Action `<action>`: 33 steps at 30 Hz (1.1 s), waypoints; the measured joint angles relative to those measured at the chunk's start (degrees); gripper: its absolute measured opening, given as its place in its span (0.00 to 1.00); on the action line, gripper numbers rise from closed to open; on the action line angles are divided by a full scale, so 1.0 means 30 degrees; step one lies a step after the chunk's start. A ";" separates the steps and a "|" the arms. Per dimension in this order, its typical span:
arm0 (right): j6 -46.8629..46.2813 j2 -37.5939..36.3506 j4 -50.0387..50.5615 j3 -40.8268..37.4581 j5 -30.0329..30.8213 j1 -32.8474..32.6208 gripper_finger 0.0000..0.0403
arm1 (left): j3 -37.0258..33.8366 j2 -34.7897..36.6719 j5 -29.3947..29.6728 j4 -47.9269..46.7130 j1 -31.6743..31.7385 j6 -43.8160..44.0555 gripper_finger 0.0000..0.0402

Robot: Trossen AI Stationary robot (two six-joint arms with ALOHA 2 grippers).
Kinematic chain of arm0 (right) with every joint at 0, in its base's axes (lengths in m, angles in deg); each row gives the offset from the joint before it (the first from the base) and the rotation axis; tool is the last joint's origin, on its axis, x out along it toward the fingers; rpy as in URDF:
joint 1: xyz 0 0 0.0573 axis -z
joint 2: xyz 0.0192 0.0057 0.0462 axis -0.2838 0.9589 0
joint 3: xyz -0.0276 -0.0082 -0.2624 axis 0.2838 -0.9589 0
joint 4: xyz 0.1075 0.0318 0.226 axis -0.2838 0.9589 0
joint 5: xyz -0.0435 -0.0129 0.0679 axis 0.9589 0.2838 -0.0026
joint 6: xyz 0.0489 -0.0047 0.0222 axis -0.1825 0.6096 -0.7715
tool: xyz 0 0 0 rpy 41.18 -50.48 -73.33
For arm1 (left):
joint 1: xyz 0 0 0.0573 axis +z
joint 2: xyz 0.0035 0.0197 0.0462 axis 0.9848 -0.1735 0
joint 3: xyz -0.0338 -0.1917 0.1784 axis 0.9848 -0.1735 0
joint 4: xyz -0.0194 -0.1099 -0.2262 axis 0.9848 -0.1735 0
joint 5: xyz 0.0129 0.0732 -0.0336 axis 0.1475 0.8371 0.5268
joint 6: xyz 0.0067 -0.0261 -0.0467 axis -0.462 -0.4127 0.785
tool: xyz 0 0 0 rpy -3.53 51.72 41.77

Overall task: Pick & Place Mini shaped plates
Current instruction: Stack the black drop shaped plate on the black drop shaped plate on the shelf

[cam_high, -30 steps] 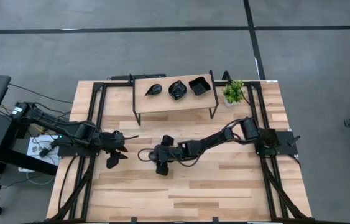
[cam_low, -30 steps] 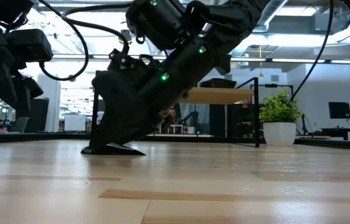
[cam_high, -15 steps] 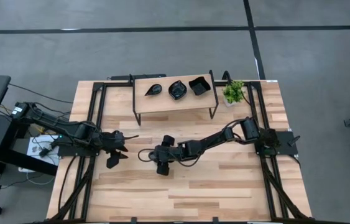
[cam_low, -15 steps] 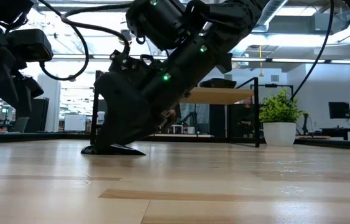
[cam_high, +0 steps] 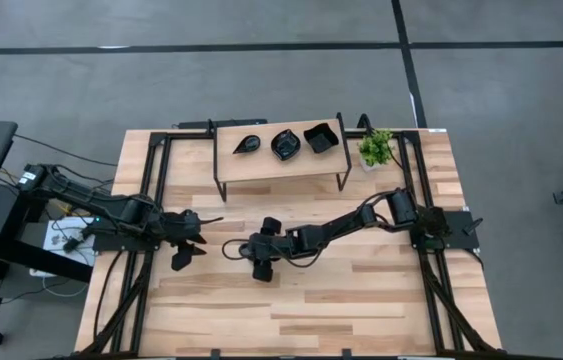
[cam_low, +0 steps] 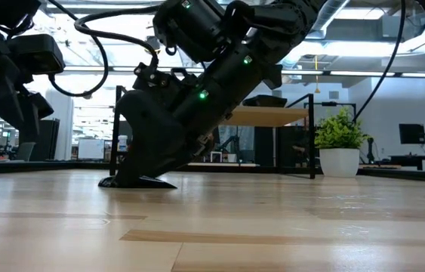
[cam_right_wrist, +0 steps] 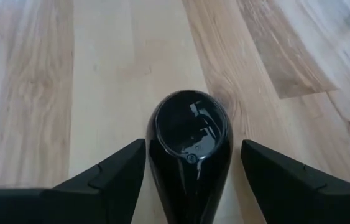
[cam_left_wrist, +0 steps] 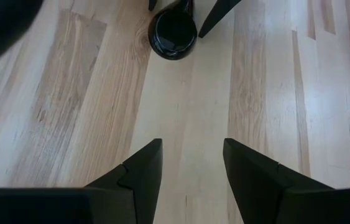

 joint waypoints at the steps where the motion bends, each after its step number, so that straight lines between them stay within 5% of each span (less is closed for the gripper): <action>1: -0.0008 0.0000 0.0004 0.0000 0.0001 -0.0007 0.65 | 0.0000 -0.0003 0.0000 0.0043 0.0000 0.0003 0.43; 18: -0.0189 0.0000 0.0342 0.0015 0.0087 -0.0015 0.64 | 0.0007 -0.0001 0.0007 0.0331 0.0001 0.0000 0.43; 33: -0.0182 -0.0007 0.0281 0.0022 0.0079 -0.0015 0.51 | 0.0007 -0.0003 0.0014 0.0456 0.0001 0.0003 0.43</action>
